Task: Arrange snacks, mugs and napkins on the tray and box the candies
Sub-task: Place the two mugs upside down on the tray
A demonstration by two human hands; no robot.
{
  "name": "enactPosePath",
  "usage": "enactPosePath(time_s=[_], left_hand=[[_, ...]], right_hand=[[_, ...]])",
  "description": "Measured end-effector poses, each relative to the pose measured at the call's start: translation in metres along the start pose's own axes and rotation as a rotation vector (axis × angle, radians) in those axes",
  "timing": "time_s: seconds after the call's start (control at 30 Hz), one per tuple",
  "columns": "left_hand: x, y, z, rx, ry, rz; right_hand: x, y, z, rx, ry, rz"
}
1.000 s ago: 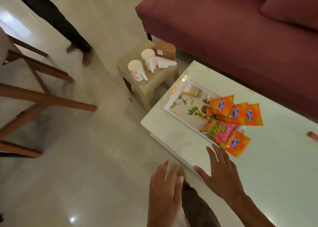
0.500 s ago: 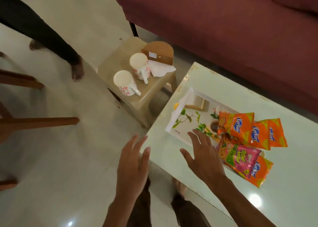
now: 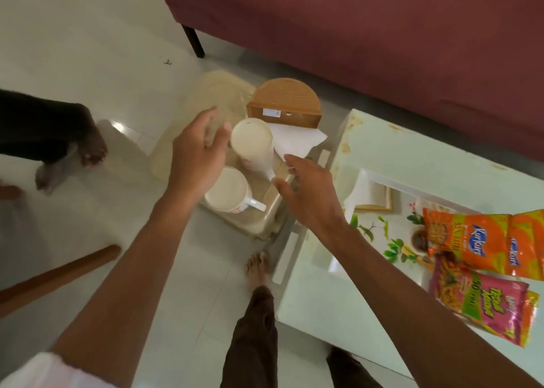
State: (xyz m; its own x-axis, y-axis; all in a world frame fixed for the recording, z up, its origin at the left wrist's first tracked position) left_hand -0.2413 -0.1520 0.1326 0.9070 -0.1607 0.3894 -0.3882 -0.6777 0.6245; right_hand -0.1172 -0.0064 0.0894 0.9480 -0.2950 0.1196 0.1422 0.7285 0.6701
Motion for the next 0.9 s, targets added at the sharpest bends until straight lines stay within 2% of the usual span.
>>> enactPosePath(time_s=[0.07,0.23,0.37,0.6,0.77,0.9], left_hand=[[-0.026,-0.007,0.002,-0.050,0.065,0.107],[-0.055,-0.023,0.016,-0.101,0.014,0.280],[-0.064,-0.026,0.025,-0.078,0.015,0.215],[-0.059,-0.022,0.018,-0.044,0.026,0.197],[-0.024,-0.003,-0.007,0.083,-0.049,0.114],[0.037,0.002,-0.039,0.280,-0.056,0.186]], right_hand=[[-0.015,-0.009,0.002,-0.025,0.002,-0.031],[-0.031,-0.030,0.000,0.016,-0.053,-0.003],[-0.033,-0.040,-0.003,0.063,-0.111,0.014],[-0.031,-0.039,0.000,0.109,-0.035,-0.004],[-0.016,-0.005,0.013,0.135,0.065,-0.170],[0.016,0.042,0.015,0.120,0.137,-0.378]])
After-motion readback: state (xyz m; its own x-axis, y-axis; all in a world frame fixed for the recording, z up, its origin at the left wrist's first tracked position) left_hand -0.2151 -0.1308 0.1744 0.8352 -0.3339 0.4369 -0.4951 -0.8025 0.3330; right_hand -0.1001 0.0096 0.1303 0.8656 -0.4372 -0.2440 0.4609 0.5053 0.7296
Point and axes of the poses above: each hand's wrist, its own x-axis away from the middle knuckle, its own y-axis out of the back of the hand, z = x × y, the point moved 1 cm from there along -x, towards the middle knuckle, and after that the axes turned 11 degrees about y, right-handed, at the moved point
